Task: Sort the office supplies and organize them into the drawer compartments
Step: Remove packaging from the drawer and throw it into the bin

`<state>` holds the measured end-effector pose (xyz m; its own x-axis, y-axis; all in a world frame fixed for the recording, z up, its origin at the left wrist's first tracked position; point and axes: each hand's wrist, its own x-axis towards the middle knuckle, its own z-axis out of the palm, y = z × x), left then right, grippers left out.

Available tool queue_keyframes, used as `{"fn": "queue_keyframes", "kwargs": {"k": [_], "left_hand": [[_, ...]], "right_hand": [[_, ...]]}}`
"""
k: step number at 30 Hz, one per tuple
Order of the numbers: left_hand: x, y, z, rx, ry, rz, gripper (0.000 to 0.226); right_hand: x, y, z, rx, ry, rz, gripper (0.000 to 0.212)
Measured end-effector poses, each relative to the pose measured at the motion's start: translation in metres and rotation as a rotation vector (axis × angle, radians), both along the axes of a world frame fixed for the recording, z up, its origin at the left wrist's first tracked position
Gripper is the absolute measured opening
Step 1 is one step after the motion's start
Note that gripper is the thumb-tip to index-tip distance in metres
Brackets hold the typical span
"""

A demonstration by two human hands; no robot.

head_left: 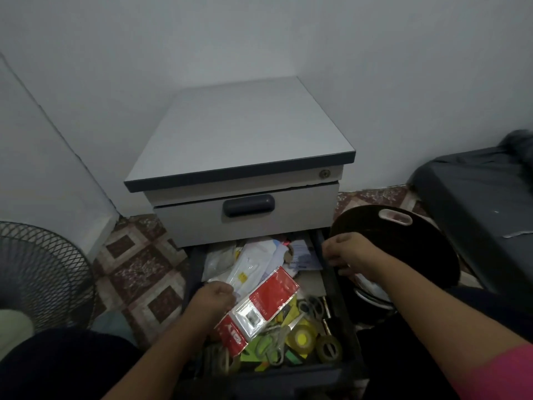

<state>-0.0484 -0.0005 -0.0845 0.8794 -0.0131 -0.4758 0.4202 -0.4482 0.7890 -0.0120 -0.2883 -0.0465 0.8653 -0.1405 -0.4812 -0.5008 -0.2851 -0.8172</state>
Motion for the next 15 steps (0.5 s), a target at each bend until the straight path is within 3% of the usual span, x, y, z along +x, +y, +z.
{"fn": "queue_keyframes", "kwargs": {"k": [3, 8, 11, 15], "left_hand": [[0.005, 0.012, -0.02, 0.227, -0.043, 0.045, 0.025], [0.006, 0.016, -0.039, 0.679, -0.055, -0.246, 0.048], [0.002, 0.006, -0.042, 0.71, -0.084, -0.304, 0.045], [-0.003, -0.006, -0.041, 0.571, -0.039, -0.408, 0.033]], "right_hand": [[-0.013, 0.026, -0.016, -0.036, 0.089, 0.057, 0.01], [-0.035, 0.06, -0.04, -0.157, 0.31, 0.234, 0.011], [-0.042, 0.068, -0.052, -0.222, 0.375, 0.324, 0.031], [-0.045, 0.073, -0.06, -0.245, 0.412, 0.345, 0.04]]}}
